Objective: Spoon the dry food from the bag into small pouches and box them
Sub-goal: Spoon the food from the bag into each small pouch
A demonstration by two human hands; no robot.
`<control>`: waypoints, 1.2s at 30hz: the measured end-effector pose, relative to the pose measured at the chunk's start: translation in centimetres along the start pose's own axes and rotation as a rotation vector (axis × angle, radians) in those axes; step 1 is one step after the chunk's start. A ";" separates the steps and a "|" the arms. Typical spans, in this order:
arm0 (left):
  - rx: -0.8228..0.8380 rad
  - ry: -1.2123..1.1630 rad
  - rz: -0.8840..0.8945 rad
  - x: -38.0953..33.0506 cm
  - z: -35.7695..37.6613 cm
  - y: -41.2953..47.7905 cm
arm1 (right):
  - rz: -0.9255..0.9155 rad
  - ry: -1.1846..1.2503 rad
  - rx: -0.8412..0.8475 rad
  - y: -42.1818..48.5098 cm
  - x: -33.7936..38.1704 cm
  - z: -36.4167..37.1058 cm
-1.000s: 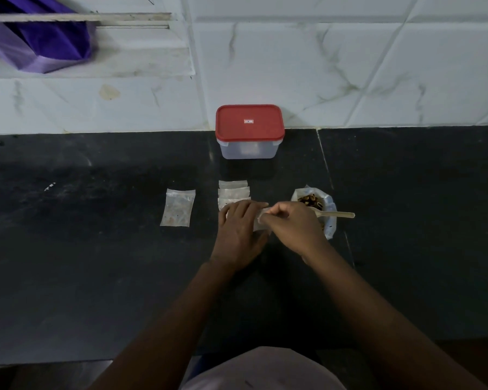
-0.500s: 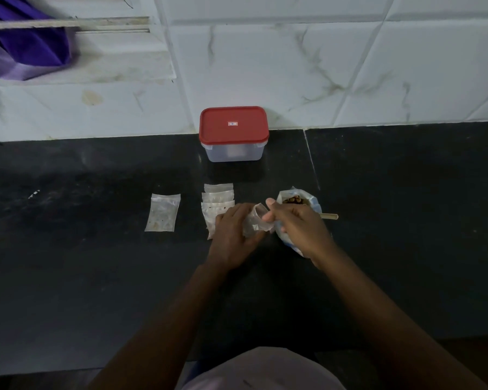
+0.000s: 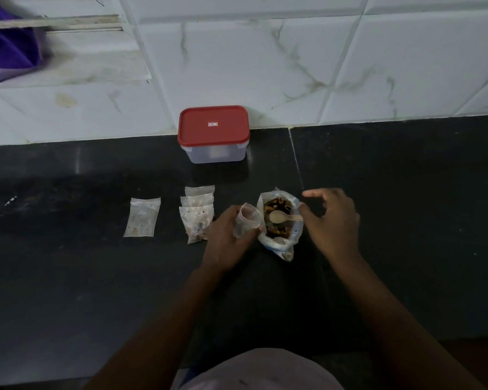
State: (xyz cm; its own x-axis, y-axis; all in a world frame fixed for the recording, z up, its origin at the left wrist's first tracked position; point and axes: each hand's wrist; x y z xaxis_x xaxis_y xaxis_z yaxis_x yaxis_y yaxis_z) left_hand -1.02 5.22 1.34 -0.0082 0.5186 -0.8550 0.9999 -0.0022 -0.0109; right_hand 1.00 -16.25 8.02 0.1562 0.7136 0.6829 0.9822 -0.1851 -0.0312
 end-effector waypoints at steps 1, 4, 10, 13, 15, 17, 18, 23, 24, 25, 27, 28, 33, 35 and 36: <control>-0.001 -0.015 -0.031 0.0 0.3 0.1 | 0.039 -0.060 0.003 0.4 -0.8 -0.5; -0.020 -0.062 -0.125 0.0 1.1 0.4 | 0.204 -0.044 0.108 1.3 -3.1 -1.0; 0.044 -0.160 -0.280 -0.6 2.3 1.2 | 0.217 0.200 0.241 0.7 -4.6 0.8; 0.122 -0.173 -0.317 -0.9 2.5 1.9 | 0.075 0.218 0.119 0.4 -4.5 1.6; 0.142 -0.131 -0.303 -0.9 2.7 2.4 | -0.064 0.209 0.010 0.3 -4.5 1.6; 0.147 -0.069 -0.270 -0.9 2.9 3.0 | -0.175 0.146 -0.062 0.2 -4.4 1.5; 0.154 -0.043 -0.259 -0.9 2.9 3.4 | -0.202 0.108 -0.087 0.2 -4.4 1.5; 0.185 0.031 -0.267 -1.1 3.2 5.0 | -0.176 0.044 -0.162 -0.1 -4.3 2.1; 0.182 0.041 -0.267 -1.1 3.2 5.2 | -0.161 0.032 -0.149 -0.1 -4.3 2.3; 0.176 0.047 -0.263 -1.0 3.2 5.3 | -0.149 0.018 -0.128 -0.2 -4.4 2.7; 0.168 0.039 -0.249 -1.0 3.1 5.3 | -0.127 -0.006 -0.096 -0.5 -4.6 3.3; 0.168 0.024 -0.244 -1.0 3.1 5.2 | -0.120 -0.007 -0.098 -0.6 -4.7 3.5; 0.177 -0.082 -0.241 -0.5 3.2 4.2 | -0.145 0.030 -0.220 -1.2 -5.0 4.0; 0.173 -0.116 -0.244 -0.2 3.4 4.1 | -0.192 0.031 -0.255 -1.3 -5.0 4.1; 0.171 -0.134 -0.242 -0.3 3.4 4.0 | -0.213 0.028 -0.265 -1.3 -5.0 4.2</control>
State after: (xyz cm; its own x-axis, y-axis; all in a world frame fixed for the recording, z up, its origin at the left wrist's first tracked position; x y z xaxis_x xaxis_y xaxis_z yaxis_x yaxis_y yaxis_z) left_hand 2.92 2.13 -0.26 -0.2576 0.4045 -0.8775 0.9532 -0.0426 -0.2995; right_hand -0.61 -16.80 1.59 -0.0563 0.7368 0.6737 0.9308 -0.2053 0.3023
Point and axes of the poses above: each hand's wrist, its own y-axis towards the middle knuckle, its own z-axis out of the palm, x = y × z, and after that the axes turned 6 degrees about y, right-handed
